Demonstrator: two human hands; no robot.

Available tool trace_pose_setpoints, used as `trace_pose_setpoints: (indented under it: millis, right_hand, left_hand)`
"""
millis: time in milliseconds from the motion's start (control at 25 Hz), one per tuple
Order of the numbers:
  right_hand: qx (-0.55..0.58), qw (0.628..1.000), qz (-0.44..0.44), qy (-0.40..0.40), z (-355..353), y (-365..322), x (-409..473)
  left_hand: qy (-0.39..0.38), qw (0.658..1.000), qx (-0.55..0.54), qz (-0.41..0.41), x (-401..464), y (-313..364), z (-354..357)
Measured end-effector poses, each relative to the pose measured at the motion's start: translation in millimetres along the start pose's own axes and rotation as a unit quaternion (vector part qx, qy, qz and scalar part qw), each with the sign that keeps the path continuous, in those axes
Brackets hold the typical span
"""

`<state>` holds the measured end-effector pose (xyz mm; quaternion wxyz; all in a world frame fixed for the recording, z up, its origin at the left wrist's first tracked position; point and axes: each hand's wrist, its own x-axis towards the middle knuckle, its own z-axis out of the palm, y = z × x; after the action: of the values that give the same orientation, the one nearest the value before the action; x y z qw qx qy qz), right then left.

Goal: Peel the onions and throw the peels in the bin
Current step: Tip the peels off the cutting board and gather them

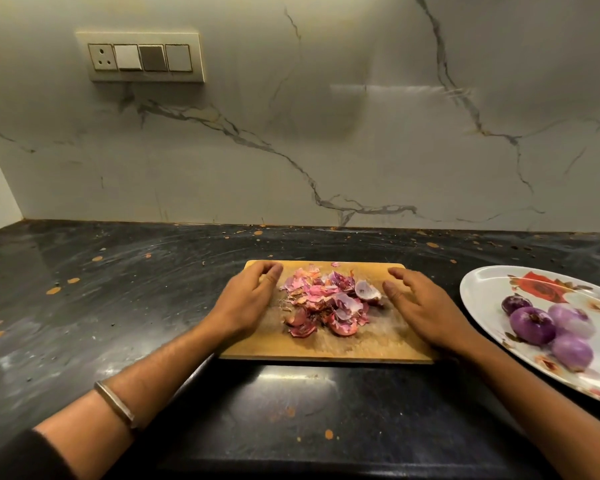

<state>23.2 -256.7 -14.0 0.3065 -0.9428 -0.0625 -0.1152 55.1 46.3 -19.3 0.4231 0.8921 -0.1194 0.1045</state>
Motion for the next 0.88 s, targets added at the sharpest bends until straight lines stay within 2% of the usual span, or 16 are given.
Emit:
trace_pose_setpoints:
  millis: [120, 200, 320, 480, 640, 720, 800, 880]
  right_hand:
    - [-0.032, 0.998, 0.053, 0.021, -6, 9, -2]
    - [-0.037, 0.999, 0.039, -0.002, -4, 6, -1]
    - [-0.004, 0.998, 0.01, -0.063, 5, -13, 10]
    - [0.049, 0.995, 0.019, -0.081, 23, -43, 33]
    - [0.011, 0.99, -0.062, -0.124, 32, -51, 34]
    - [0.02, 0.988, -0.097, -0.118, 27, -42, 29]
    - [0.034, 0.99, -0.1, -0.098, 20, -33, 29]
    - [0.044, 0.993, -0.062, -0.092, 15, -29, 33]
  left_hand:
    - [0.023, 0.995, 0.09, -0.042, 3, -10, -6]
    - [0.009, 0.993, 0.109, -0.043, 2, -13, -4]
    - [-0.072, 0.992, 0.099, -0.001, 9, 0, 5]
    - [-0.161, 0.985, 0.059, -0.004, 31, 27, 24]
    - [-0.156, 0.987, 0.023, 0.032, 36, 35, 40]
    - [-0.141, 0.989, -0.015, 0.05, 35, 29, 37]
    - [-0.125, 0.99, -0.039, 0.052, 38, 23, 29]
    - [-0.125, 0.991, -0.017, 0.039, 45, 21, 23]
